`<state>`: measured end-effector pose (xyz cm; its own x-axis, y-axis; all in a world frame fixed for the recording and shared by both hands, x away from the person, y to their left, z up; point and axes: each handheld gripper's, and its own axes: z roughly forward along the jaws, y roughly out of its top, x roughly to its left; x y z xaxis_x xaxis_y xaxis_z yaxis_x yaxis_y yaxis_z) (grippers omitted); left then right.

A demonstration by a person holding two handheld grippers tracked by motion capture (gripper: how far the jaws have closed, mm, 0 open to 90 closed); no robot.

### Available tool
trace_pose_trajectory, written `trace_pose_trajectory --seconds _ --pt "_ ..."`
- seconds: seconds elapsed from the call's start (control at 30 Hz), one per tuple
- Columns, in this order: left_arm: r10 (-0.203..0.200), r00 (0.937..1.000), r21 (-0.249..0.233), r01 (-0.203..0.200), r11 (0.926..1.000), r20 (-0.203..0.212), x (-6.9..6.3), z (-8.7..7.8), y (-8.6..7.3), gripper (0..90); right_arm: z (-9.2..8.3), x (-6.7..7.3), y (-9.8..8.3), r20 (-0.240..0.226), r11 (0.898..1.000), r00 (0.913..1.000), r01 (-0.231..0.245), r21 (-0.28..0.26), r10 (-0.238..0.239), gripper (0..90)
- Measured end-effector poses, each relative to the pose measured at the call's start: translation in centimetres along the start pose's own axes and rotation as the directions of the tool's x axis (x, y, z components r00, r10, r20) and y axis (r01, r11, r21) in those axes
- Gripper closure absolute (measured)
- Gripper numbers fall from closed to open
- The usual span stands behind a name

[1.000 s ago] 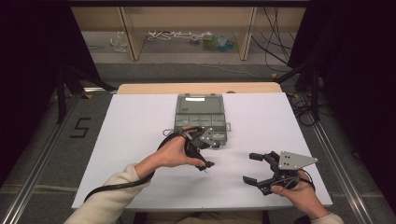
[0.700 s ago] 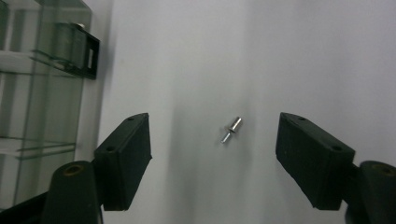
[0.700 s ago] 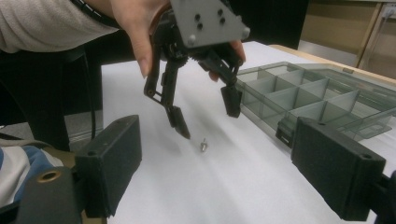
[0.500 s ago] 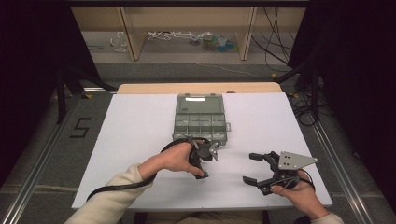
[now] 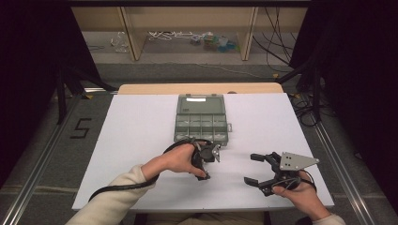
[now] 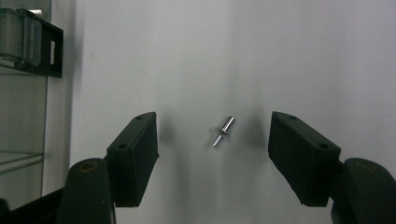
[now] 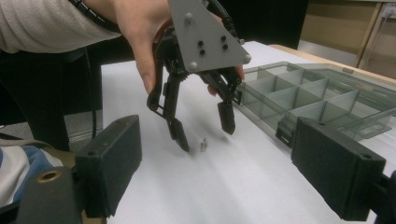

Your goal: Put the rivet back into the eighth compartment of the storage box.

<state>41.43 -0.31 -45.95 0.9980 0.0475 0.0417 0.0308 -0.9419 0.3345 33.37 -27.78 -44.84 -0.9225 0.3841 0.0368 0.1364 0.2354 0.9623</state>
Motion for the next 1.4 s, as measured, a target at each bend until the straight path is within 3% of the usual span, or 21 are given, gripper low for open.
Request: trace_pose_trajectory --seconds 0.3,0.6,0.63,0.7,0.77,0.83,0.87,0.9,0.93,0.97,1.1,1.4 --pt "-0.009 0.9998 -0.002 0.009 1.0 0.019 0.09 0.3 -0.05 39.9 -0.01 0.0 0.0 0.0 1.0 1.0 -0.001 -0.001 0.001 17.2" --pt "-0.005 0.9985 -0.003 0.005 1.0 0.055 0.09 0.18 -0.07 54.4 0.0 0.01 0.0 0.0 1.0 1.0 0.0 0.0 0.0 17.2" --pt "-0.026 0.998 -0.019 0.027 0.9994 0.057 -0.04 0.26 -0.1 55.8 -0.01 0.01 0.0 0.0 1.0 1.0 0.0 0.0 0.0 17.2" --pt "-0.007 0.9982 -0.001 0.007 1.0 0.06 0.13 0.11 -0.11 59.9 -0.01 0.01 0.0 0.0 1.0 1.0 -0.001 0.0 0.001 17.2" --pt "-0.032 0.9977 -0.022 0.033 0.9992 0.06 0.02 0.2 -0.16 64.2 -0.01 0.0 0.0 0.0 1.0 1.0 -0.001 0.0 0.001 17.2" --pt "-0.028 0.9979 -0.02 0.029 0.9994 0.058 0.03 0.18 -0.17 67.2 -0.01 0.0 0.0 0.001 1.0 1.0 -0.001 0.0 0.001 17.2" --pt "-0.008 0.9983 -0.005 0.008 1.0 0.057 0.13 0.09 -0.15 68.8 -0.01 0.01 0.0 0.0 1.0 1.0 0.0 0.0 0.0 17.2" --pt "-0.028 0.9978 -0.024 0.03 0.9993 0.06 -0.11 0.2 -0.16 70.3 0.02 0.02 0.0 0.001 1.0 1.0 -0.001 -0.003 0.001 17.2" --pt "0.0 0.9983 -0.006 0.001 1.0 0.058 0.03 0.1 -0.14 73.1 0.01 0.02 0.0 0.001 1.0 1.0 -0.001 -0.003 0.001 17.2" --pt "0.004 0.9982 -0.004 -0.003 1.0 0.06 0.02 0.09 -0.13 74.7 0.01 0.02 0.0 0.001 1.0 1.0 -0.001 -0.003 0.001 17.2" --pt "-0.013 0.9974 -0.017 0.014 0.9998 0.07 -0.2 0.17 -0.11 81.5 0.02 0.01 0.0 0.001 1.0 1.0 0.0 -0.003 0.0 17.2" --pt "-0.017 0.9974 -0.019 0.019 0.9996 0.069 -0.16 0.11 -0.14 82.3 0.0 0.02 0.0 0.0 1.0 1.0 -0.001 -0.003 0.001 17.2"
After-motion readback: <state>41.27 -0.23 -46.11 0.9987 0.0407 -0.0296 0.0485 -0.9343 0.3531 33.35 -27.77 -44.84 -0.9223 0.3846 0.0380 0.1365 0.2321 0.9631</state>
